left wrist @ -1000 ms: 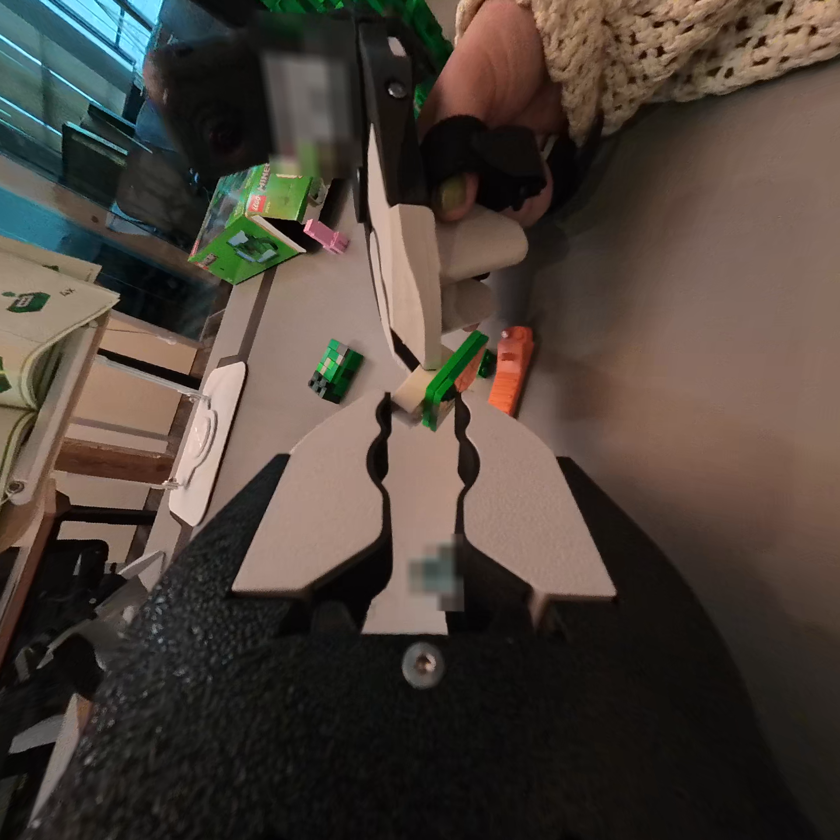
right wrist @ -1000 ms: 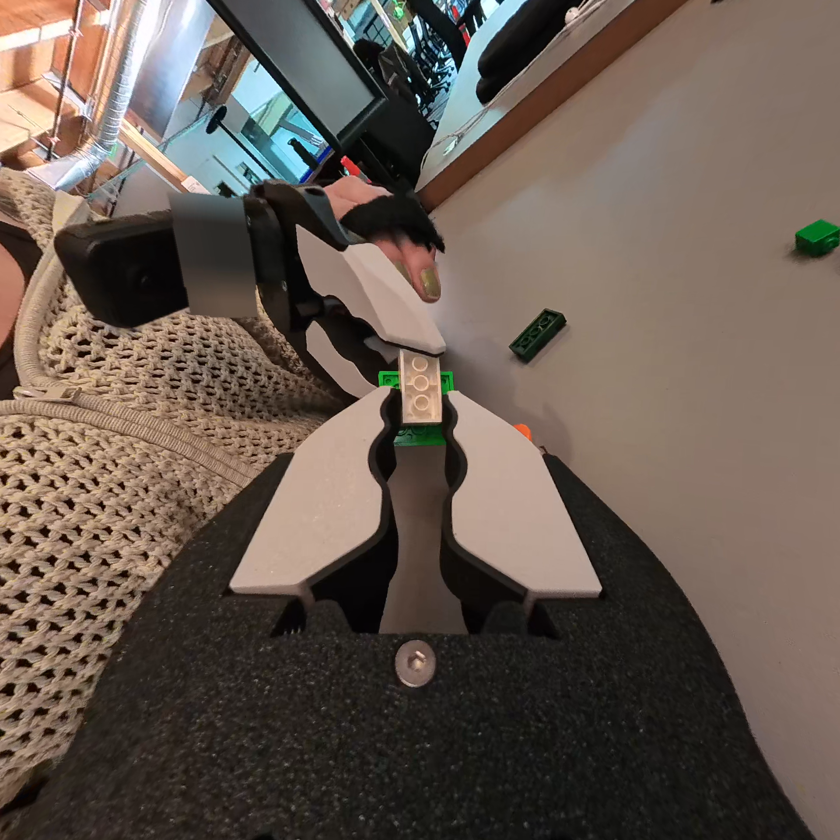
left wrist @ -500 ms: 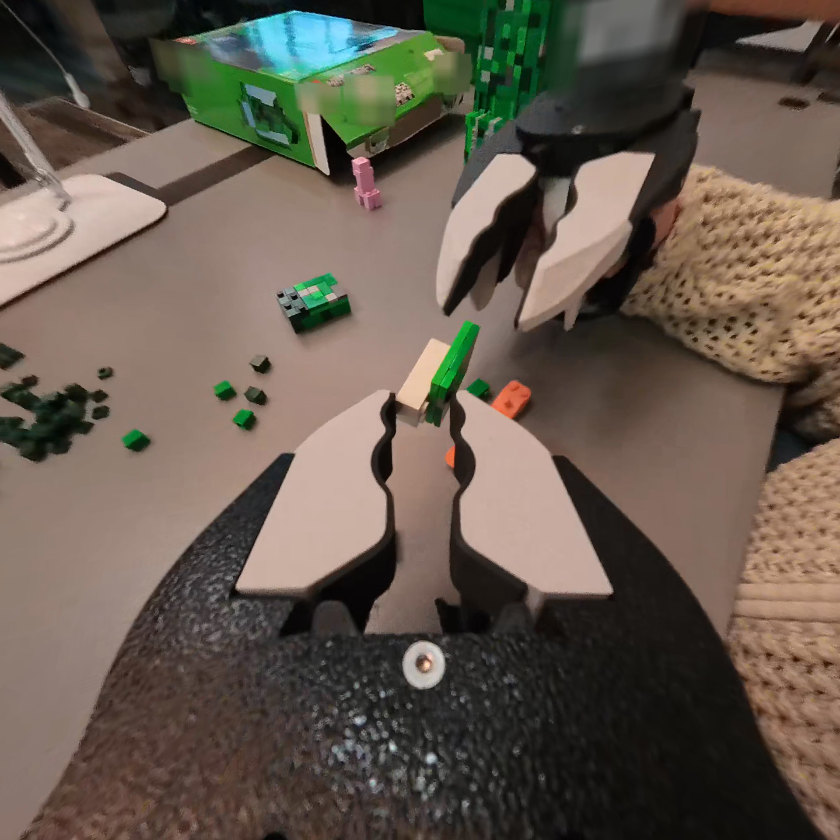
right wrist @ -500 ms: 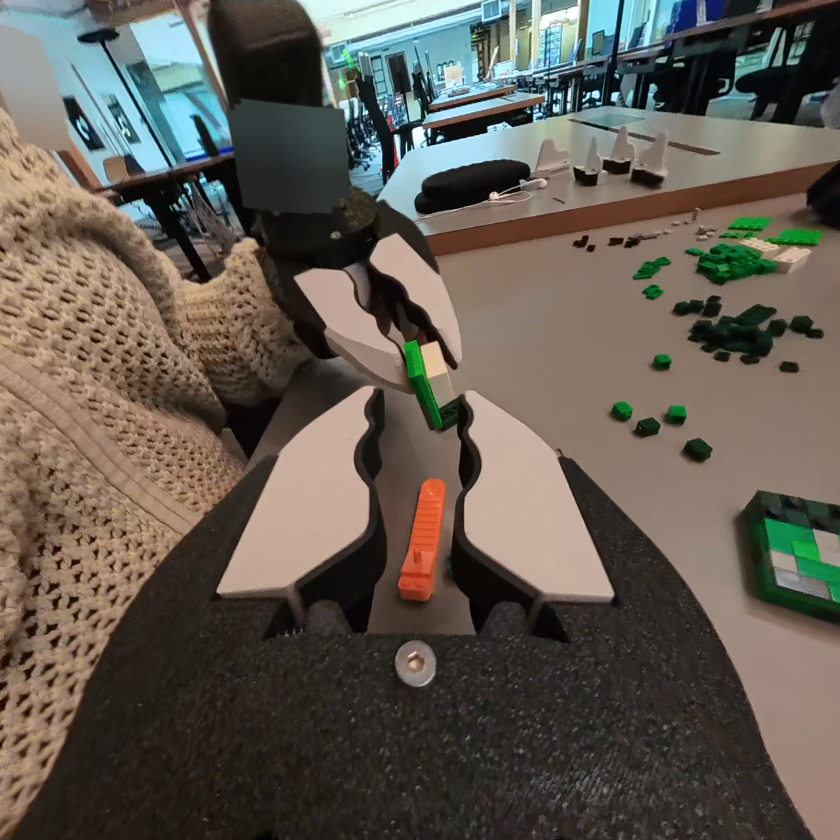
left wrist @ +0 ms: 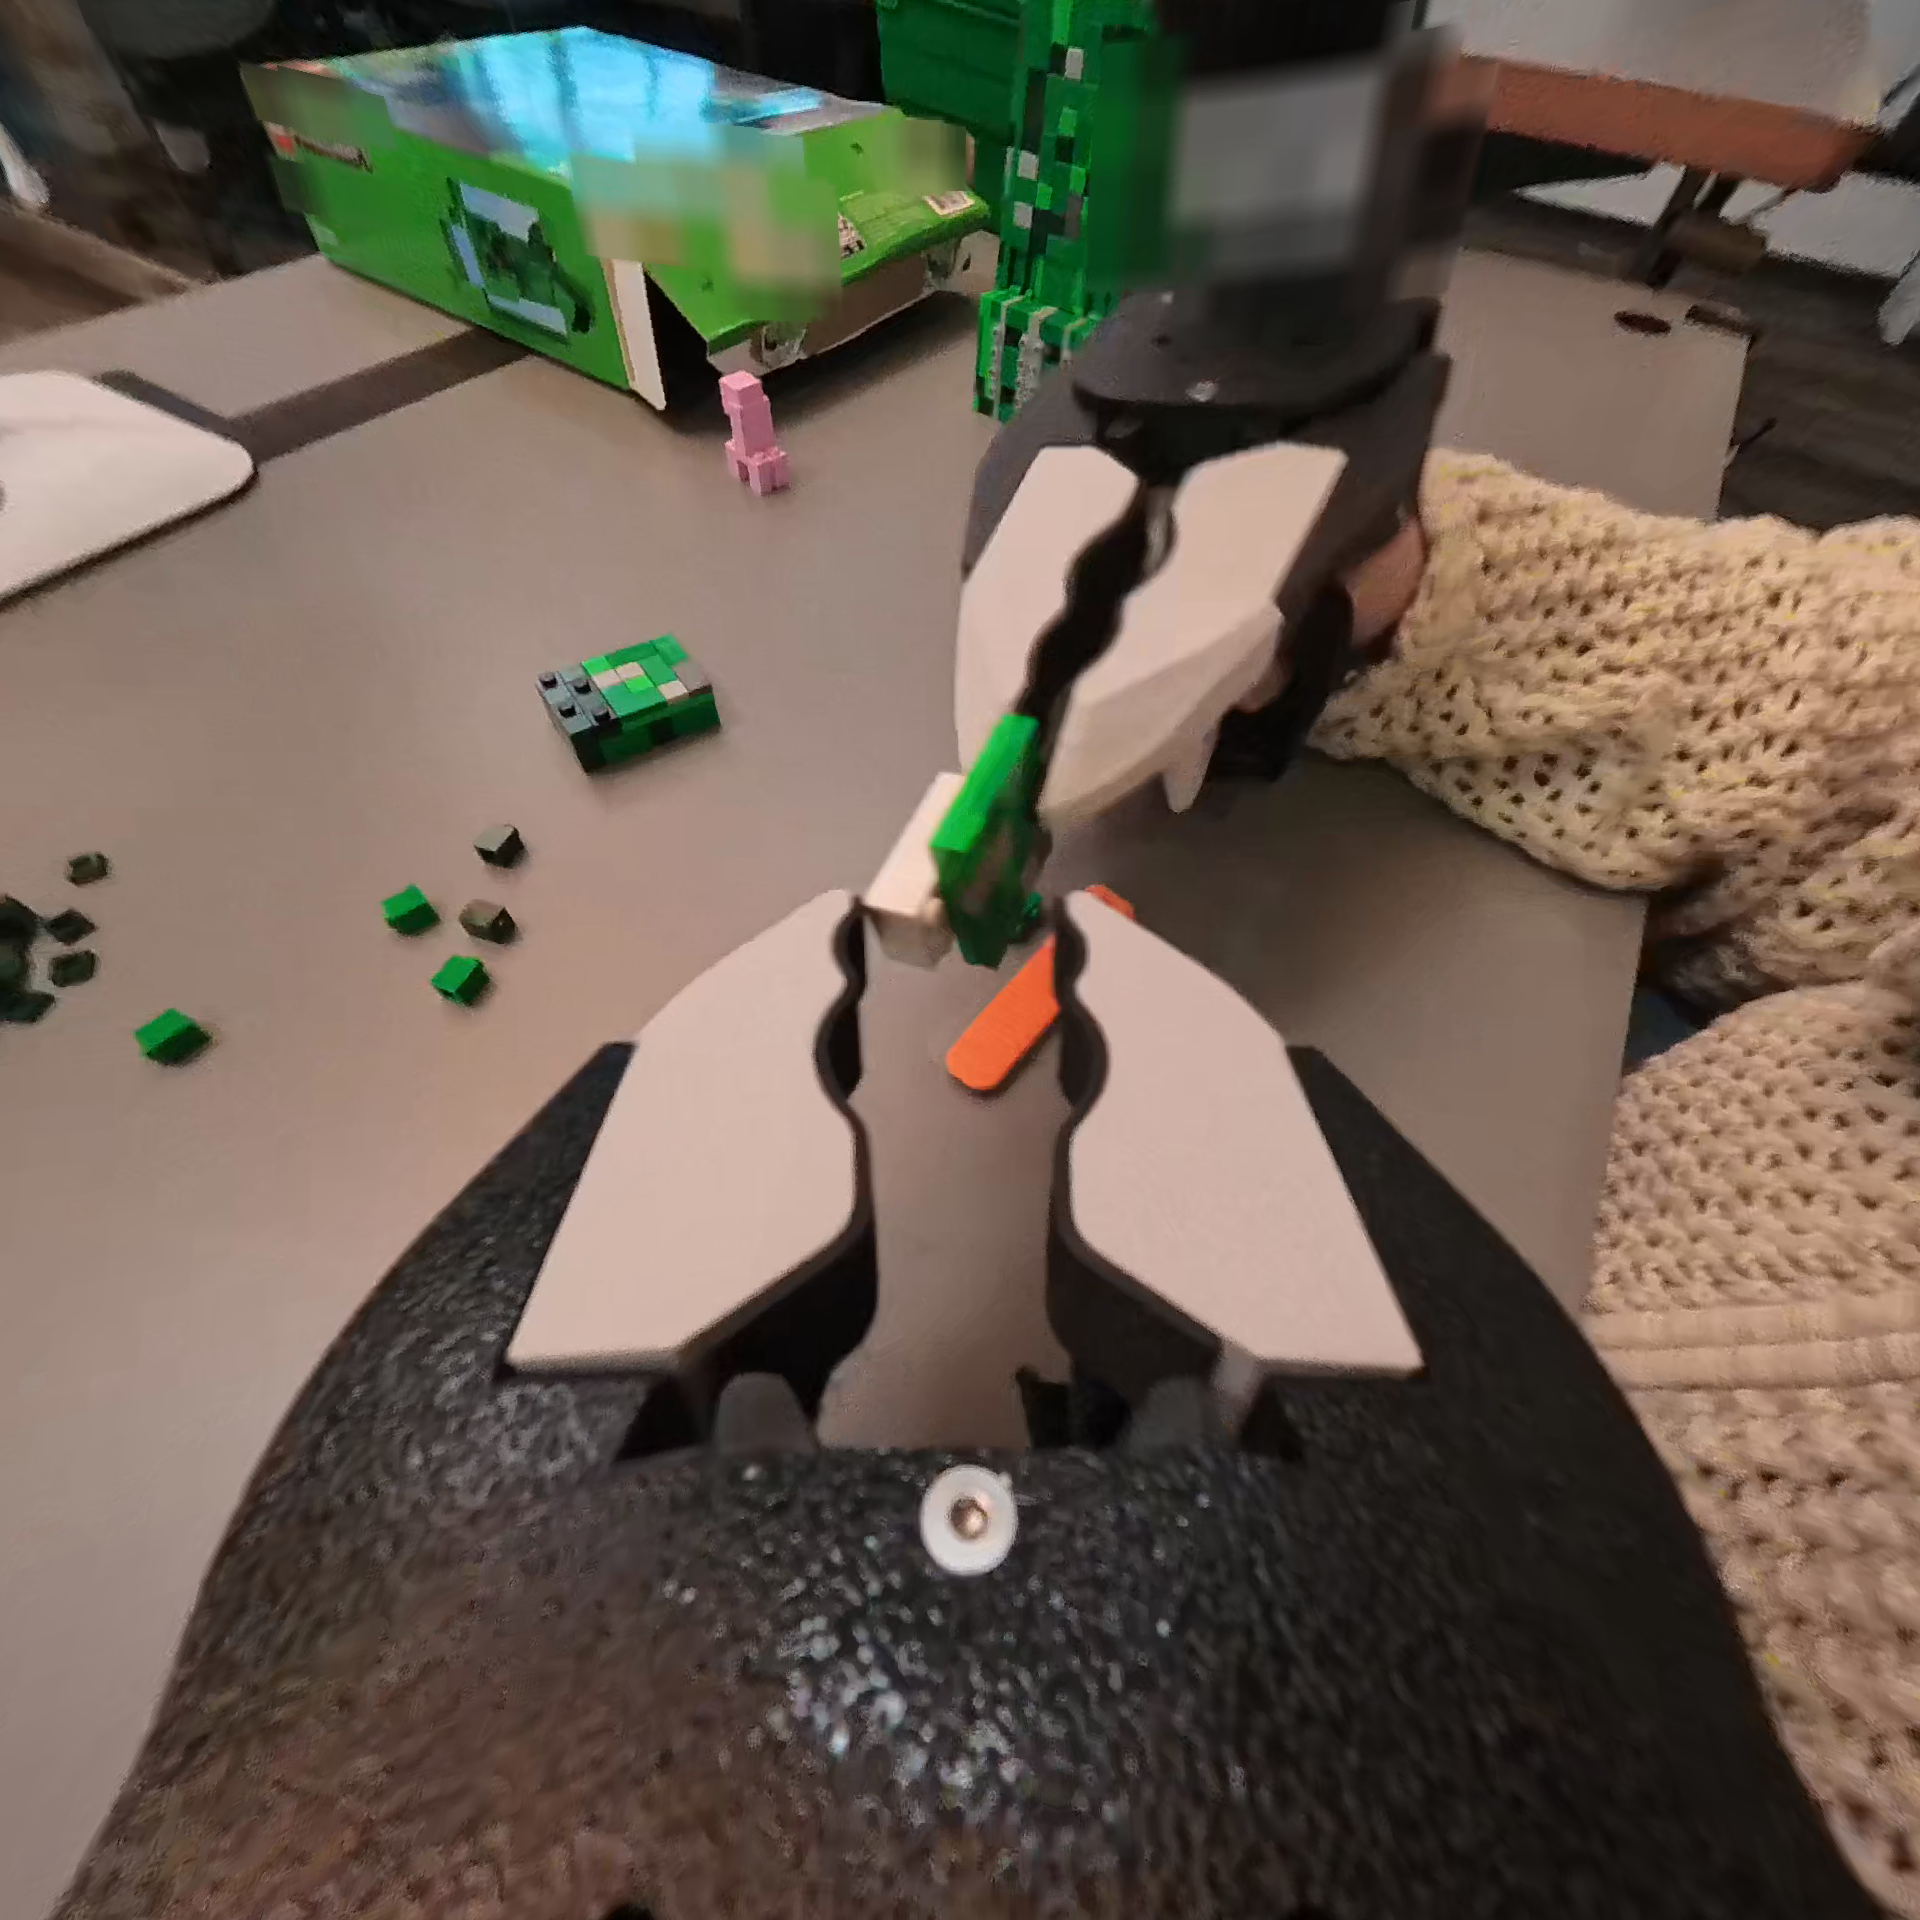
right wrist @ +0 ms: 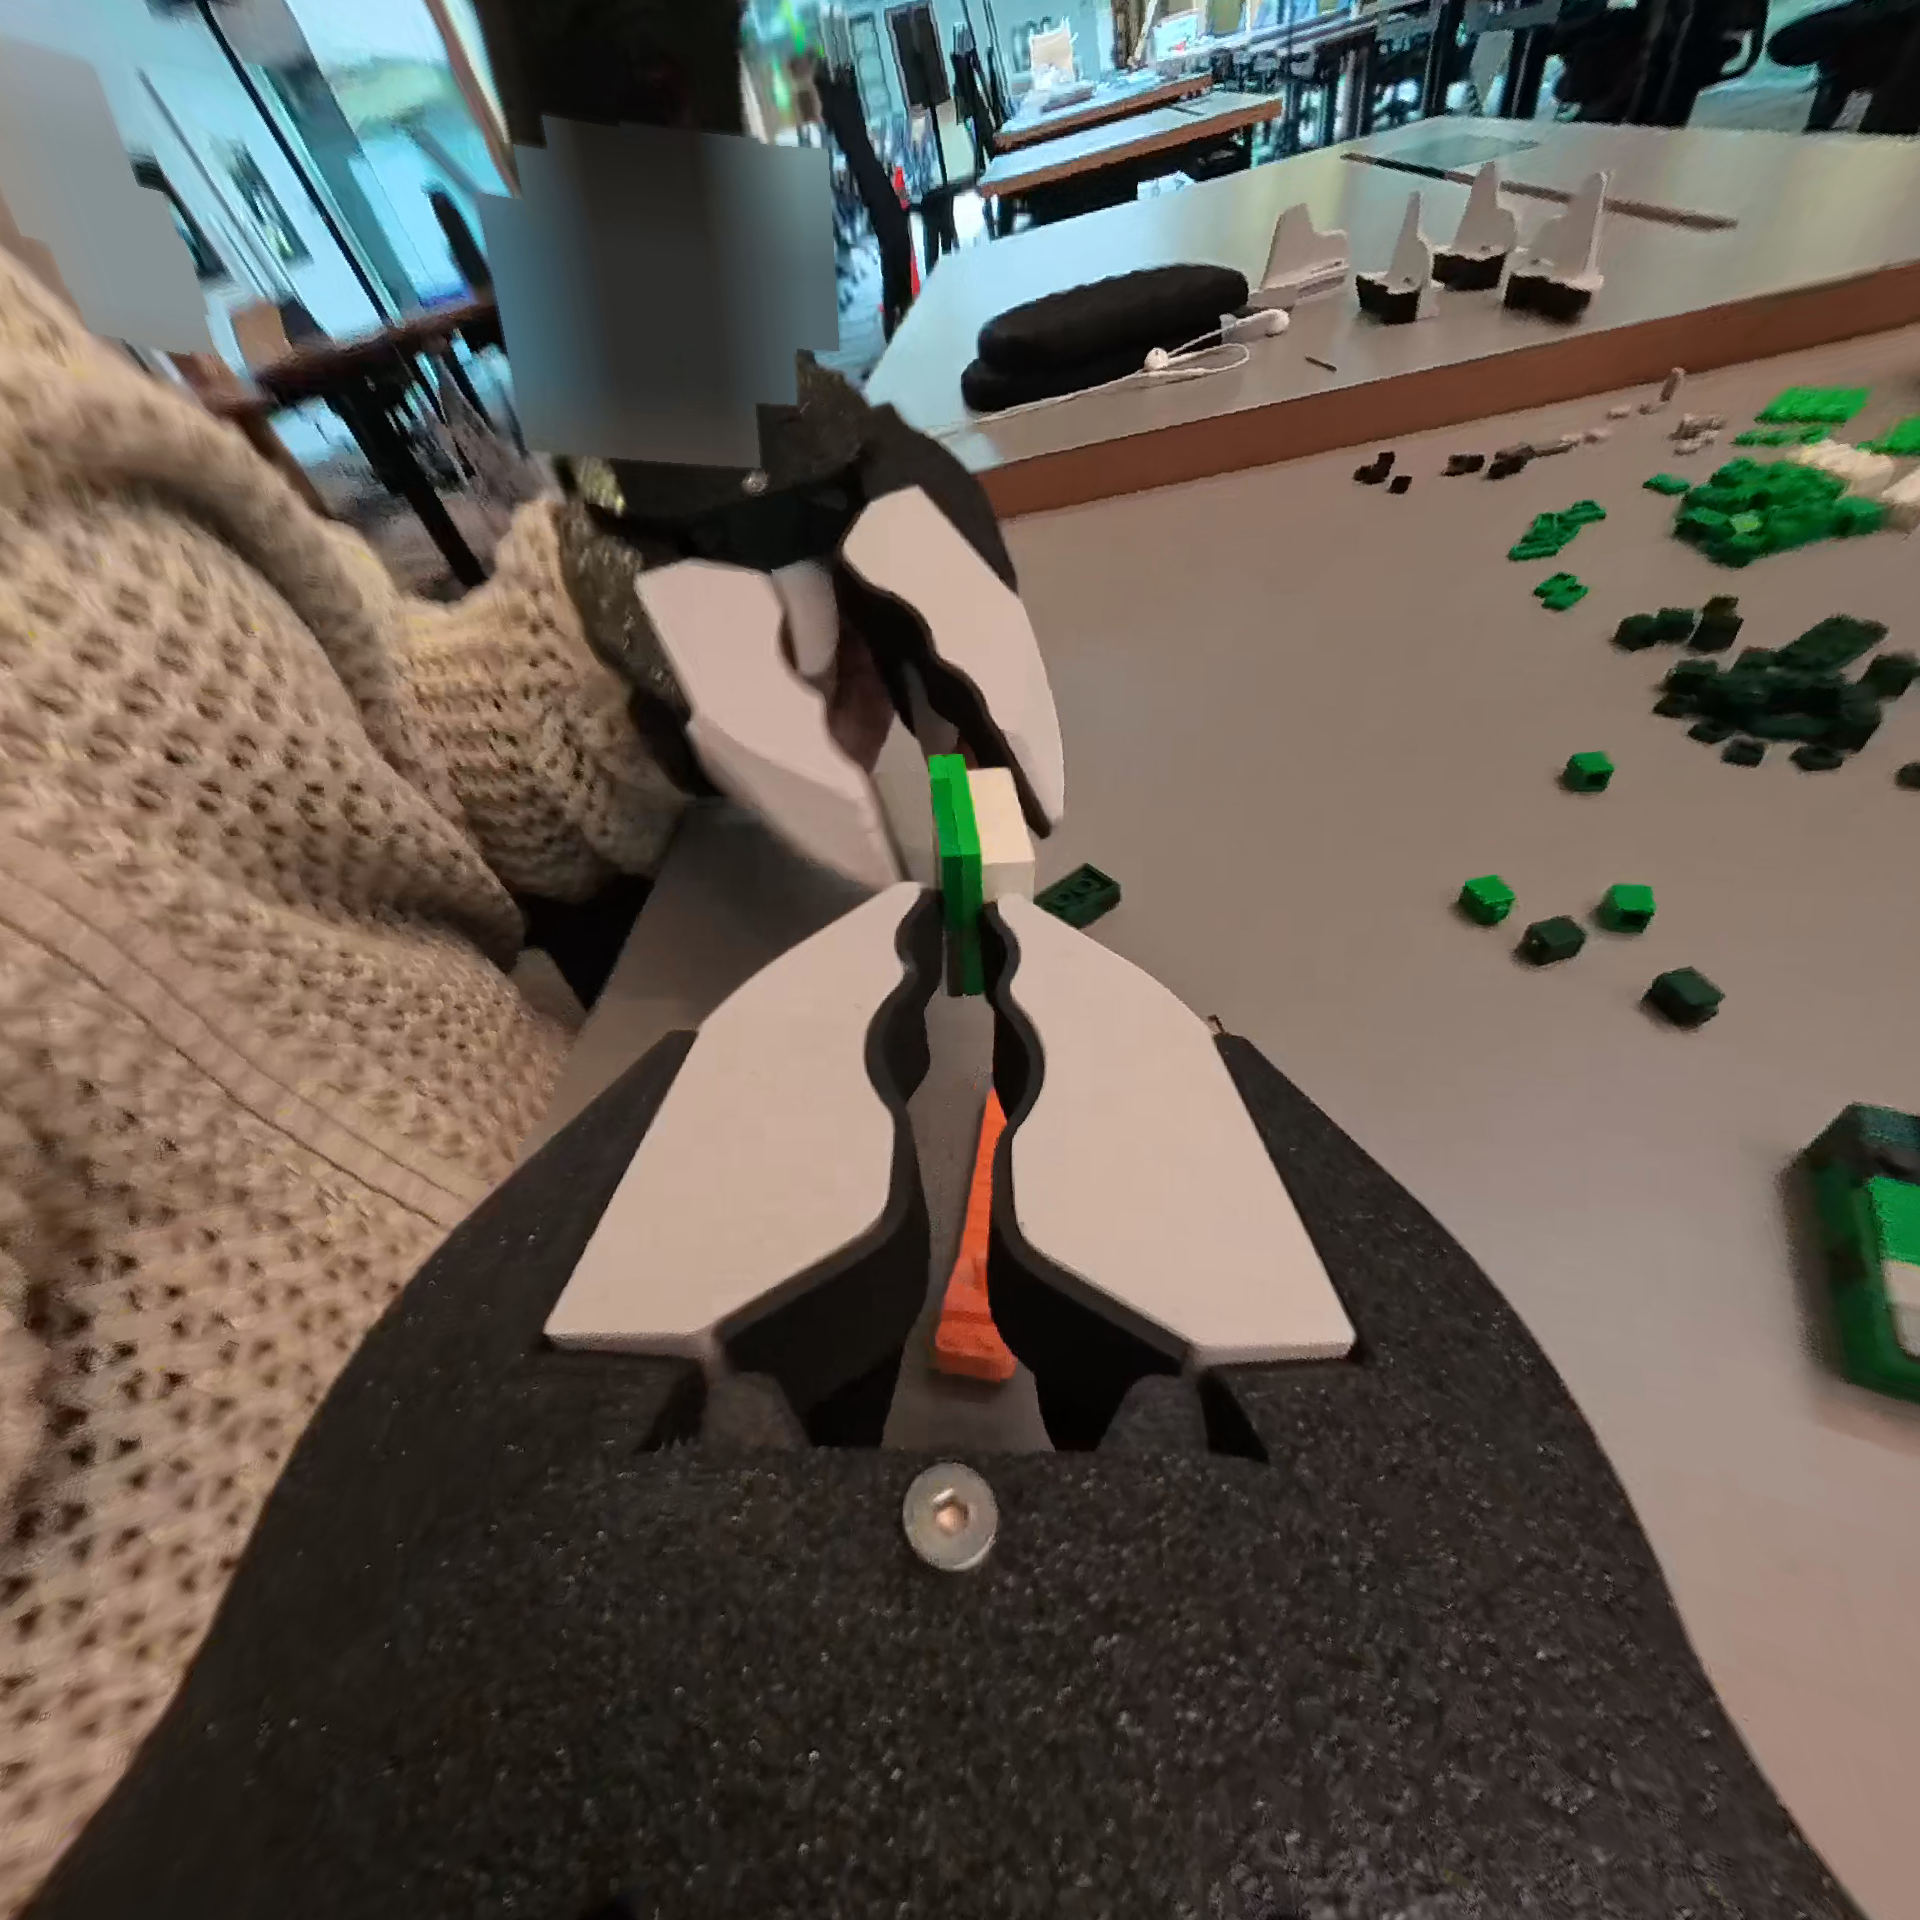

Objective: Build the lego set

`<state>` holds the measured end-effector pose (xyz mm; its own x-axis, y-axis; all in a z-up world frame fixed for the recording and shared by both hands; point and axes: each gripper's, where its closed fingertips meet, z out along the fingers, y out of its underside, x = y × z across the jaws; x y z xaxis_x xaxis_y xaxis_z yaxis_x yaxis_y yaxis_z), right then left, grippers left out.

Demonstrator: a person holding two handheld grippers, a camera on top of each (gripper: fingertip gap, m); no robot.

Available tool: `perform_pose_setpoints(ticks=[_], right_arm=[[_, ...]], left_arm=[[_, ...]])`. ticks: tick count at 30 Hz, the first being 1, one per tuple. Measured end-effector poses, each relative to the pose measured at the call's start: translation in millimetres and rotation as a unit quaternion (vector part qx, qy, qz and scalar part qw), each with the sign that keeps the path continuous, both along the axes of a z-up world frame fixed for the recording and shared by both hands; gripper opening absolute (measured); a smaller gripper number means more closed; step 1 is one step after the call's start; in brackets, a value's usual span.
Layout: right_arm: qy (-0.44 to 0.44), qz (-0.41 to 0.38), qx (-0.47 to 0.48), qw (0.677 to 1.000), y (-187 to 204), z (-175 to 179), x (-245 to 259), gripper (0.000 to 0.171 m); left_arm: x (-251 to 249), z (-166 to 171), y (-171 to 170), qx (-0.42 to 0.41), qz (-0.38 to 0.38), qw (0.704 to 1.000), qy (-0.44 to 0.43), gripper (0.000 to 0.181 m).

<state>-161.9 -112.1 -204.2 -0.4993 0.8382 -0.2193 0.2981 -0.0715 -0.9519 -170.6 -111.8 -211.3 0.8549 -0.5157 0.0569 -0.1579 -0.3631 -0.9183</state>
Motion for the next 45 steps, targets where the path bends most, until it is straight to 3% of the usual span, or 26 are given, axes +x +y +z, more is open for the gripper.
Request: perform_pose_setpoints(ticks=[3,8,19,33,36,45], right_arm=[[-0.025,-0.001,-0.091,0.996,5,4,-1,0.006],[-0.037,0.031,-0.208,0.977,7,16,4,0.006],[-0.054,0.065,-0.258,0.962,2,19,9,0.006],[-0.091,0.103,-0.281,0.950,-6,15,17,0.006],[-0.092,0.109,-0.284,0.948,-8,15,18,0.006],[-0.056,0.089,-0.259,0.960,-3,19,15,0.010]], left_arm=[[-5,1,1,0.061,0.003,0.993,0.099,0.054],[-15,3,6,0.156,0.027,0.946,0.284,0.056],[-3,21,3,0.238,0.012,0.919,0.314,0.028],[0,22,-7,0.284,-0.036,0.872,0.396,0.026],[5,23,-10,0.294,-0.045,0.870,0.392,0.018],[-1,23,-7,0.279,-0.024,0.881,0.382,0.017]])
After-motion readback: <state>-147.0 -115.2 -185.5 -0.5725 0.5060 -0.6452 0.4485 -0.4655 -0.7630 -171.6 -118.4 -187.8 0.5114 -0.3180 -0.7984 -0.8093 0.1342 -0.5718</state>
